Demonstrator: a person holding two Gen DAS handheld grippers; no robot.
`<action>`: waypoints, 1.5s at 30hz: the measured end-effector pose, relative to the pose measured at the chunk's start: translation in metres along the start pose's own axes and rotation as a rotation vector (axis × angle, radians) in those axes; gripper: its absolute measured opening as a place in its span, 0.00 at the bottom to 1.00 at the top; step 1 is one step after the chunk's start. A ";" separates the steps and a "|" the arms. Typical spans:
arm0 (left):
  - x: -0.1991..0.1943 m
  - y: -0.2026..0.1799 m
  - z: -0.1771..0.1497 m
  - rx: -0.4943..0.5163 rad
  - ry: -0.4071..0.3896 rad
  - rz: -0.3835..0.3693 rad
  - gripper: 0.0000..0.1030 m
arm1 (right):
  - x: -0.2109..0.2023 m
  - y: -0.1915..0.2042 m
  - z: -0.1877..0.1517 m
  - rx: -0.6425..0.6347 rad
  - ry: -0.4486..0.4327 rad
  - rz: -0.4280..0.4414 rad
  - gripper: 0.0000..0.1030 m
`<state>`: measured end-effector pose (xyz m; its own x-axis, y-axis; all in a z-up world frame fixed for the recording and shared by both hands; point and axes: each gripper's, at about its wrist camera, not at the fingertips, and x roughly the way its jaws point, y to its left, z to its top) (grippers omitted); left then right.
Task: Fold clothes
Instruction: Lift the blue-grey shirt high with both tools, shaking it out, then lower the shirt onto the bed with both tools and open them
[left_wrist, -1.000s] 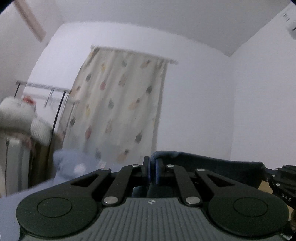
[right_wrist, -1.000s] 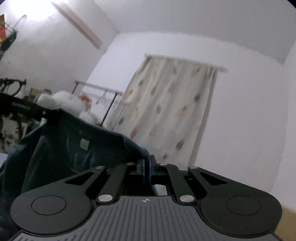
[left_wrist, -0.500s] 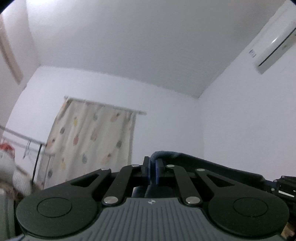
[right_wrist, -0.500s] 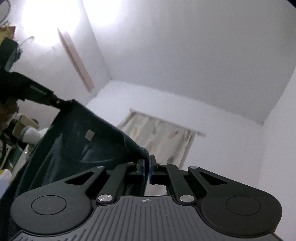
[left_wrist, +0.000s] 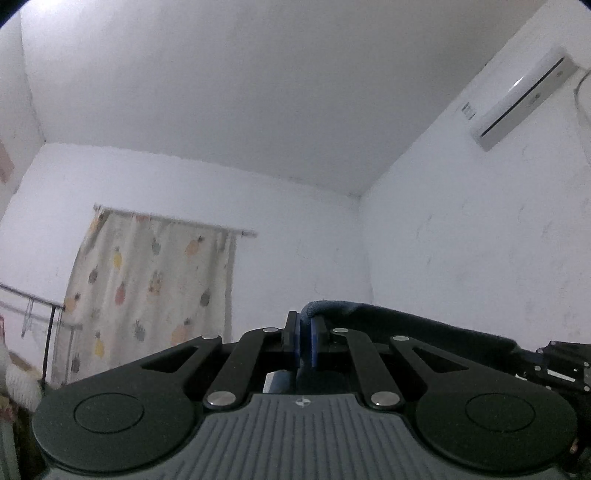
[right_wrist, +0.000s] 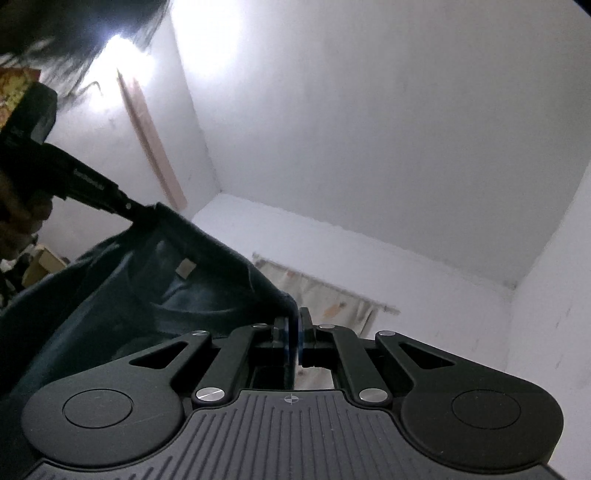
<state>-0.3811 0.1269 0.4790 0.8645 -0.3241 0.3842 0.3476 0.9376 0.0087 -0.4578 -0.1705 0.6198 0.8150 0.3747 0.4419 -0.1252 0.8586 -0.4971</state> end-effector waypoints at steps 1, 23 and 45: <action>0.010 0.000 -0.010 0.002 0.021 0.008 0.08 | 0.006 -0.003 -0.011 0.013 0.022 0.008 0.05; 0.238 0.061 -0.189 -0.033 0.333 0.105 0.08 | 0.181 -0.025 -0.241 0.089 0.326 0.041 0.05; 0.431 0.202 -0.507 -0.061 1.014 0.287 0.08 | 0.438 0.142 -0.638 0.312 0.928 0.239 0.05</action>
<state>0.2462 0.1127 0.1786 0.8063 -0.0713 -0.5872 0.0754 0.9970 -0.0175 0.2426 -0.1079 0.2660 0.8505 0.2429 -0.4666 -0.3775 0.8996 -0.2197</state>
